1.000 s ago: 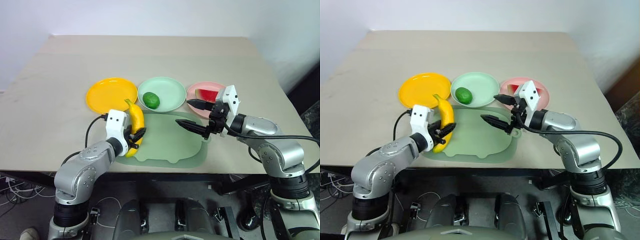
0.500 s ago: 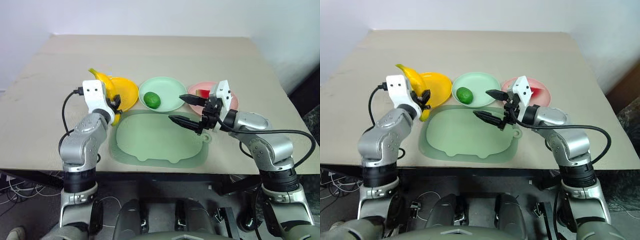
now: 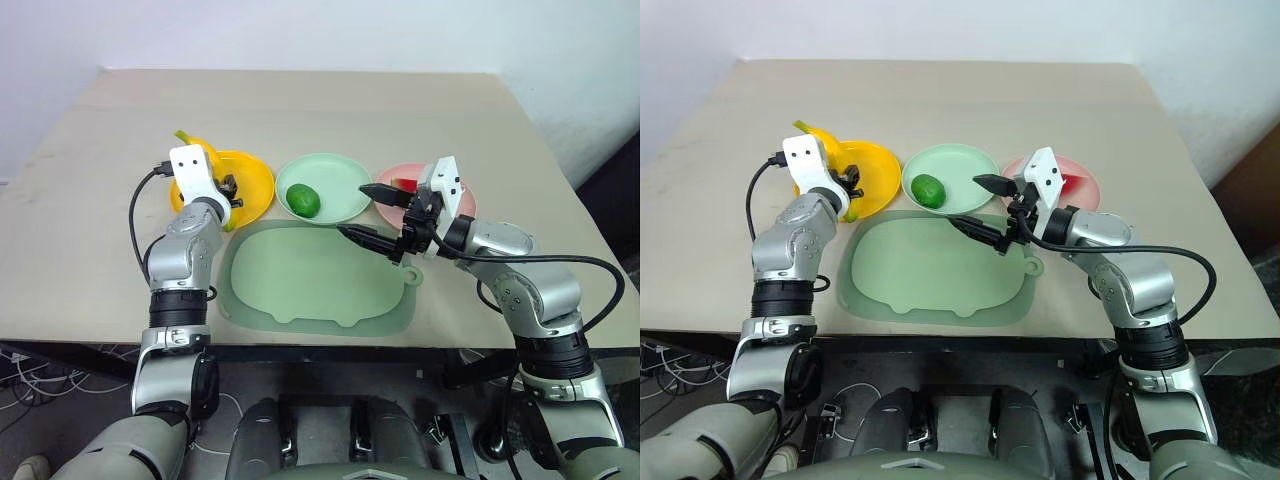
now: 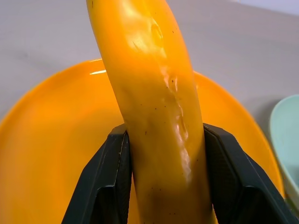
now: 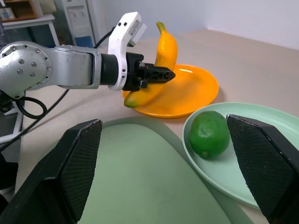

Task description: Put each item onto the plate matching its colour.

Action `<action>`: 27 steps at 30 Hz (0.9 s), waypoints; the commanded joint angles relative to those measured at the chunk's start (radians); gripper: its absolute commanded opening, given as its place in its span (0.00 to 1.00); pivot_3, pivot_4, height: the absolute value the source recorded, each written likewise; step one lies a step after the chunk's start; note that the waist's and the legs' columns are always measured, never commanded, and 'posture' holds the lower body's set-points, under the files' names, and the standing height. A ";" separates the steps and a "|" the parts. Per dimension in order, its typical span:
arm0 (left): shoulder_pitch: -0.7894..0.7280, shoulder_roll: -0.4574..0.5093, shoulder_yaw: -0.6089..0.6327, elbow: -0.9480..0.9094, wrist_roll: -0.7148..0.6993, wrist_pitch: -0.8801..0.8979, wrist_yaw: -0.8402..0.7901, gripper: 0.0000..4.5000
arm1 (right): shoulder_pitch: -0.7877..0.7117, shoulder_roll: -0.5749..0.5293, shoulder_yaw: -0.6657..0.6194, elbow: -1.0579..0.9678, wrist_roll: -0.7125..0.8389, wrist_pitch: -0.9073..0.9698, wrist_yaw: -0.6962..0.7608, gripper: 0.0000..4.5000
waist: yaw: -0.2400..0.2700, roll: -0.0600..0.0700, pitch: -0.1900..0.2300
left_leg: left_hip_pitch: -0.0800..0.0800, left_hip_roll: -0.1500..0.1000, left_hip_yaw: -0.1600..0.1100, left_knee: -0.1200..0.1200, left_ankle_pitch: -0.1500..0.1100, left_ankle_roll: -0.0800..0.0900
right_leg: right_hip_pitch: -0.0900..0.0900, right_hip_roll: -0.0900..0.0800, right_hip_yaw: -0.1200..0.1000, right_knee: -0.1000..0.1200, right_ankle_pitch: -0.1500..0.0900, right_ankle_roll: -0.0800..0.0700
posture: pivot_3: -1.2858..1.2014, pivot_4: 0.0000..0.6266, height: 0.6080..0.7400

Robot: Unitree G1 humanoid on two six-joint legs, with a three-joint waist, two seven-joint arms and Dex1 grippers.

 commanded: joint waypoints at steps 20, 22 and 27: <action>0.343 0.074 -0.122 -0.453 -0.109 -0.175 -0.505 0.99 | 0.070 -0.007 -0.042 -0.078 -0.001 -0.026 -0.073 1.00 | -0.004 0.000 0.000 | 0.000 0.001 0.000 0.000 0.000 0.000 | 0.000 0.000 0.001 0.001 0.000 0.000 | 0.52 0.24 0.66; 0.405 0.085 -0.133 -0.500 -0.111 -0.204 -0.539 0.99 | 0.079 -0.010 -0.046 -0.087 0.001 -0.024 -0.077 1.00 | -0.001 0.000 0.000 | 0.000 0.001 0.000 0.000 0.000 0.000 | 0.000 0.000 0.001 0.001 0.000 0.000 | 0.52 0.24 0.66; 0.550 0.144 -0.138 -0.617 -0.115 -0.266 -0.621 0.99 | 0.100 -0.012 -0.053 -0.118 0.014 -0.014 -0.087 1.00 | -0.001 0.000 0.000 | 0.000 0.000 0.000 0.000 0.000 0.000 | 0.000 0.000 0.001 0.000 0.000 0.000 | 0.52 0.24 0.66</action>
